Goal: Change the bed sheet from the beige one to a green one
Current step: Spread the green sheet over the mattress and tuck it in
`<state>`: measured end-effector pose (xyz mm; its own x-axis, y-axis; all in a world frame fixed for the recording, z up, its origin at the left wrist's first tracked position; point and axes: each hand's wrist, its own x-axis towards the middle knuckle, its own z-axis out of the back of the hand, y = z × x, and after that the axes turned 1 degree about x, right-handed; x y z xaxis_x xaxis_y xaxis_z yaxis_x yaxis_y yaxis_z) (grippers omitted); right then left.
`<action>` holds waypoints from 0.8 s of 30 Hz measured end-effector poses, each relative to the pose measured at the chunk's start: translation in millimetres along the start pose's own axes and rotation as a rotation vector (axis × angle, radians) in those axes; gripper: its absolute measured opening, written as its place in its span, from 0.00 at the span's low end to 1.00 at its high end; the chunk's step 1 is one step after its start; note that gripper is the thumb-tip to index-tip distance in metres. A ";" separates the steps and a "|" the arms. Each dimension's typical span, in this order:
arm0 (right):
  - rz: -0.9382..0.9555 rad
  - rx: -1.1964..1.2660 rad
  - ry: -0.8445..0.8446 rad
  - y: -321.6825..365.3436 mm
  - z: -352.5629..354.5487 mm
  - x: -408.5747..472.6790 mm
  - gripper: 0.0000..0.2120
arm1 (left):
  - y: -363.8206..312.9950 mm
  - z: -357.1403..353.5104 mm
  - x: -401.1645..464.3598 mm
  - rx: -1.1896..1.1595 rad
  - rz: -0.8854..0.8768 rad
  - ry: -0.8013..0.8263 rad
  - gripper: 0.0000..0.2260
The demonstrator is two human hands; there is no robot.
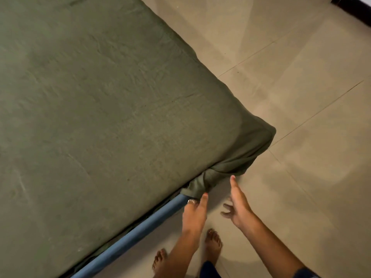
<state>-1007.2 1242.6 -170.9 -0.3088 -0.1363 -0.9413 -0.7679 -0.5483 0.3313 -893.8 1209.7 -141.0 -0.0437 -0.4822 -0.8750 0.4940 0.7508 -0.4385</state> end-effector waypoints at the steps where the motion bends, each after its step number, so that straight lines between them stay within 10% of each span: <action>1: -0.159 0.157 0.095 -0.7 -2.9 5.2 0.33 | -6.6 -6.9 3.1 -0.216 0.081 0.042 0.12; 5: -0.261 0.538 0.278 5.3 -25.0 6.5 0.34 | -37.3 -27.3 2.3 -0.805 0.184 0.020 0.14; 9: -0.051 0.599 0.082 22.8 -33.0 7.0 0.17 | -61.5 -37.7 -9.5 -0.884 0.171 0.046 0.10; 12: 0.221 0.519 -0.092 33.3 -33.4 1.0 0.23 | -74.2 -42.3 -14.8 -0.816 0.090 -0.006 0.06; 17: 0.737 0.153 -0.119 37.2 -26.2 -12.6 0.11 | -42.8 -37.3 -16.6 -0.087 -0.414 -0.400 0.05; 24: 1.408 -1.084 0.012 45.4 15.7 8.1 0.22 | -10.3 -27.0 -5.5 0.663 -0.752 -0.186 0.38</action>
<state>-1053.5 1229.6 -162.5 -0.3359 -0.9418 -0.0119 0.7299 -0.2682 0.6287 -922.1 1216.8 -137.2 -0.4330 -0.8310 -0.3492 0.7783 -0.1493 -0.6099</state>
